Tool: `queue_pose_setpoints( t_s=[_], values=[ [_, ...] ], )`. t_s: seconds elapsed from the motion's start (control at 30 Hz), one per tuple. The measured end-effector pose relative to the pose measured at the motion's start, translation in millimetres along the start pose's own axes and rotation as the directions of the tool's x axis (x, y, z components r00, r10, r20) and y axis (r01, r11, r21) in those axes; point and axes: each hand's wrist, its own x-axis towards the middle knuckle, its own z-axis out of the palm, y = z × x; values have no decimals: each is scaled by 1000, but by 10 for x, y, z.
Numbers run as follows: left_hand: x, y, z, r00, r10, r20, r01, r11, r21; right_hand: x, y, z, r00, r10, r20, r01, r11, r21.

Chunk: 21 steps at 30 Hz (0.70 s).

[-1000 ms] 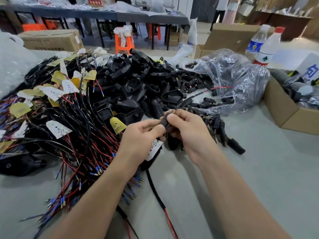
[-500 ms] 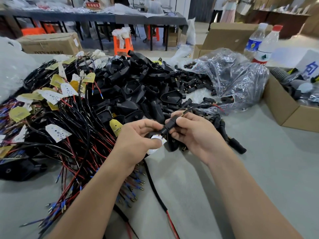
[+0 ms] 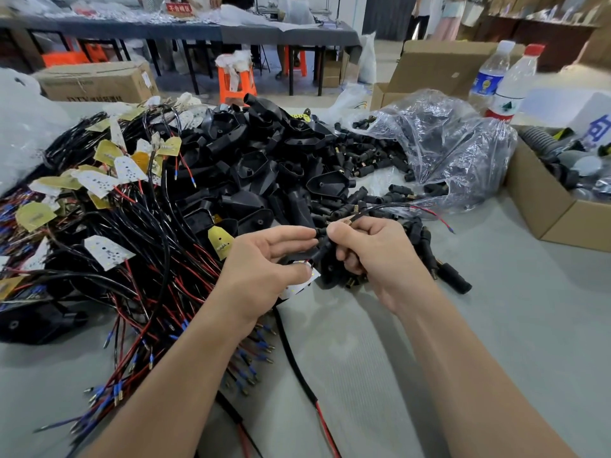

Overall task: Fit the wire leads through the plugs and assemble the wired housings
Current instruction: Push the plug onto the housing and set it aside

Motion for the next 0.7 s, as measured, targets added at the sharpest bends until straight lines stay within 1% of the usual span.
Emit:
queue_pose_setpoints(
  t_s=[0.13,0.27,0.33,0.43,0.5,0.57,0.63,0.7],
  values=[
    [13,-7,-21,999,-26,-42,26,1000,17,0,41,32,1000,-2,17,2,1000,11],
    [4,14,-31,999,-28,-35,28,1000,-9,0,48,49,999,-16,36,16,1000,4],
    [-1,21,-25,999,-30,-41,30,1000,6,-5,48,47,998,-25,49,24,1000,1],
    [-10,20,-1,995,-16,-94,22,998,63,-15,51,47,997,-45,61,46,999,-18],
    [-36,13,38,987,57,-147,-30,983,181,-23,53,65,995,-72,67,74,997,-32],
    [-73,35,83,965,184,-187,-120,944,309,-29,56,95,992,-87,89,89,996,-19],
    [-94,46,101,947,252,-200,-180,930,322,-44,65,126,988,-77,133,83,996,-36],
    [-89,46,95,947,240,-213,-183,950,253,-64,80,161,987,-75,139,90,990,-108]
  ],
)
